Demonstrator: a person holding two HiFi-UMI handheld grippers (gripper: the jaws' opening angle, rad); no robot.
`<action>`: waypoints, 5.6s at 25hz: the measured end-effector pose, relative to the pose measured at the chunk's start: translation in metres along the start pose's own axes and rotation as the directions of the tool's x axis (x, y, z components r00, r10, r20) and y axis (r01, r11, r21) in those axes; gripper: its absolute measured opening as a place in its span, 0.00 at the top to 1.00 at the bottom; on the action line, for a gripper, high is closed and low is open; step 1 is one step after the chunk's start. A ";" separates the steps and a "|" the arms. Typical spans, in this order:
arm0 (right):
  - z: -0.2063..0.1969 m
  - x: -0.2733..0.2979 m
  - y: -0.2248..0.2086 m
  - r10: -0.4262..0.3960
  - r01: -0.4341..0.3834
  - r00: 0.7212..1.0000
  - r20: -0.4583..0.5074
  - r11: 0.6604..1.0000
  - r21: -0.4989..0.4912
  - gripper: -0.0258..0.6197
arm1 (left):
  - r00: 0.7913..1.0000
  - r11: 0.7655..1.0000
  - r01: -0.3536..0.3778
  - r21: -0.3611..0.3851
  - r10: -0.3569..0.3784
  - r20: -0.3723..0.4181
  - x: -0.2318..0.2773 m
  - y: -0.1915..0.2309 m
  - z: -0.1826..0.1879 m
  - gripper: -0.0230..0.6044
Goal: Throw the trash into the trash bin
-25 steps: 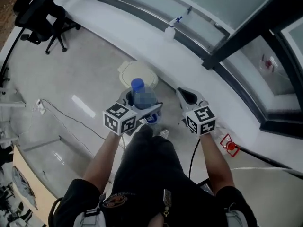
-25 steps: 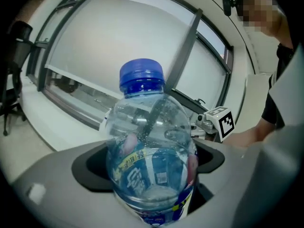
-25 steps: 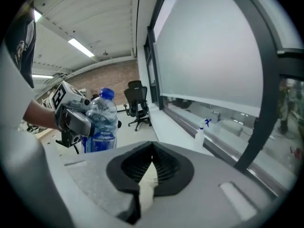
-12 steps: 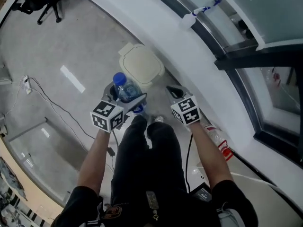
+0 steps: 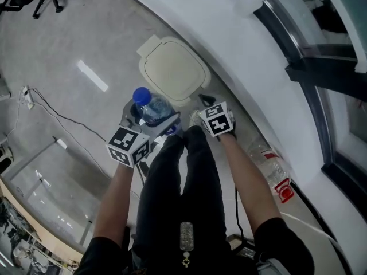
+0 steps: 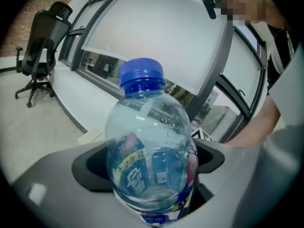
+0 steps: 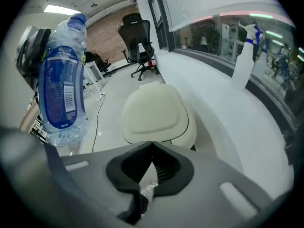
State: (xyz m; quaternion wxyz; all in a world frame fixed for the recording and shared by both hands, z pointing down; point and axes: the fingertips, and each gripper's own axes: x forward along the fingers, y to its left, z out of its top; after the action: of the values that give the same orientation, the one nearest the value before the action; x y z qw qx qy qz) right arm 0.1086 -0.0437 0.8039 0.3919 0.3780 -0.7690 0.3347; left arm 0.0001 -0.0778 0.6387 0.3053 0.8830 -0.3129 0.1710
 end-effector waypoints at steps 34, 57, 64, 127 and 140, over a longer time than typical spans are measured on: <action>0.011 -0.005 -0.020 0.012 -0.015 0.999 0.049 0.999 0.045 0.96 | 0.993 0.996 -0.087 0.005 0.086 0.075 0.056 0.028 0.008 0.19; 0.020 -0.007 -0.038 0.065 -0.077 0.992 0.111 0.991 0.106 0.96 | 0.898 0.973 -0.216 0.082 0.231 -0.375 0.187 0.108 -0.098 0.18; 0.018 -0.006 -0.040 0.078 -0.090 0.990 0.115 0.990 0.111 0.96 | 0.878 0.971 -0.228 0.074 0.238 -0.415 0.184 0.109 -0.110 0.18; 0.065 -0.021 -0.023 -0.085 0.072 0.984 0.156 0.993 0.090 0.96 | 0.885 0.985 -0.039 0.167 0.112 -0.452 0.098 0.089 -0.093 0.96; 0.017 0.046 -0.008 0.044 -0.042 0.999 -0.021 0.997 0.071 0.96 | 0.869 0.983 -0.118 0.144 0.172 -0.463 0.116 0.096 -0.121 0.96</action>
State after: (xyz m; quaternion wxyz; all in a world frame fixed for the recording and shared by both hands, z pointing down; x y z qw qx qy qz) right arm 0.0907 -0.0765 0.8368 0.3795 0.3713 -0.7602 0.3743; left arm 0.0100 -0.1112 0.8288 0.3091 0.8039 -0.2843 0.4211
